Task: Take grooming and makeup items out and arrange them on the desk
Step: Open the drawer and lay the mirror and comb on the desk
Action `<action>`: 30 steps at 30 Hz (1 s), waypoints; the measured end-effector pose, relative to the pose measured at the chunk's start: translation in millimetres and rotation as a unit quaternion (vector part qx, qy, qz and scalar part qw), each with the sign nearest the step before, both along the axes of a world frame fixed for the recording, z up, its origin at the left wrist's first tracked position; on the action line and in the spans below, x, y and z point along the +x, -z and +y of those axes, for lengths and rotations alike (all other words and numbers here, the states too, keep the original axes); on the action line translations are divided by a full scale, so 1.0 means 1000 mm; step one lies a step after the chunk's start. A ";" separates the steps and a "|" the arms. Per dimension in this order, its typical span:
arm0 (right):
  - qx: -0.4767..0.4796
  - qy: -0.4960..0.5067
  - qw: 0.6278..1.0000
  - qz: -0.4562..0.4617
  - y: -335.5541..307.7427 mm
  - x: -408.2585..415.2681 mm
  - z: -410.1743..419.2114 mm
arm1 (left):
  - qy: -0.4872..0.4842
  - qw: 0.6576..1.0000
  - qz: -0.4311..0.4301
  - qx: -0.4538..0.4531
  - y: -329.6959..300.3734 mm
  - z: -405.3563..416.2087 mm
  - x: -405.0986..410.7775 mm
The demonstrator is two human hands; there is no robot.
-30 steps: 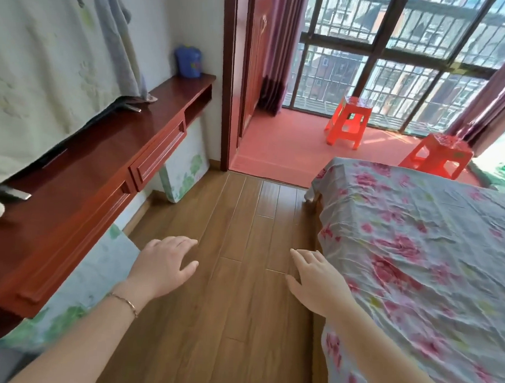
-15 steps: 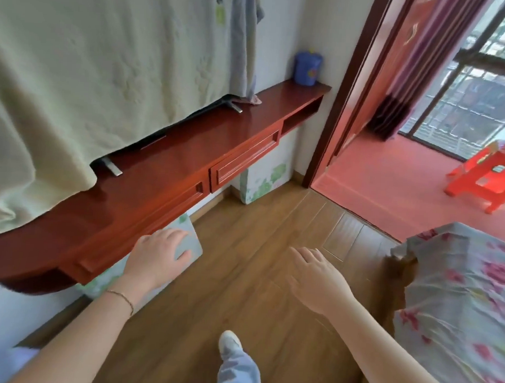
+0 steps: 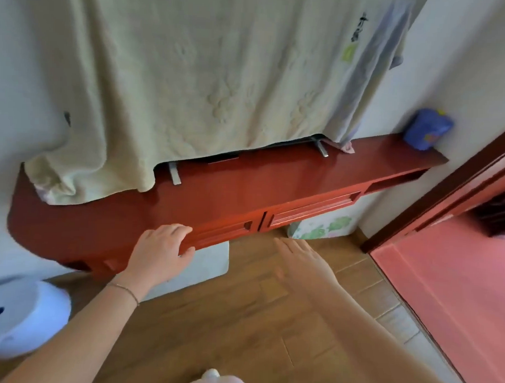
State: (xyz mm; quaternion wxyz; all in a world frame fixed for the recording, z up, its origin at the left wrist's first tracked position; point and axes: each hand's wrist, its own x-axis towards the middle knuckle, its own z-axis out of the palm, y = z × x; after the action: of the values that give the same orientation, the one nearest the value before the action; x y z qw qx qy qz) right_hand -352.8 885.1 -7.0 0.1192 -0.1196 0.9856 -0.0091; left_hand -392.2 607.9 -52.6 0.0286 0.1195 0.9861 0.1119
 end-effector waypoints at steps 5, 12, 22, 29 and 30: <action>0.011 -0.108 0.994 0.010 0.006 -0.054 -0.029 | -0.066 0.998 0.001 -0.015 -0.004 -0.022 0.000; 0.017 -0.189 0.981 -0.030 0.017 -0.107 -0.058 | -0.166 0.986 0.006 -0.019 -0.005 -0.043 0.008; -0.275 -0.068 0.923 -0.262 0.061 -0.154 -0.060 | -0.395 0.875 -0.089 0.266 0.022 -0.022 0.007; -0.405 0.362 0.714 -0.443 0.171 -0.163 -0.050 | -0.521 0.695 -0.194 0.455 0.113 -0.027 0.008; -0.428 0.402 0.680 -0.439 0.183 -0.165 -0.049 | -0.562 0.631 -0.204 0.494 0.126 -0.031 0.006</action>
State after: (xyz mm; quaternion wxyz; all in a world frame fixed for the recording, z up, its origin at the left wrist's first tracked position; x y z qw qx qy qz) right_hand -517.8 836.5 -190.1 0.4590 0.2684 0.6616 -0.5287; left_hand -386.3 577.0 -178.1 0.0974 -0.4879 0.6279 0.5985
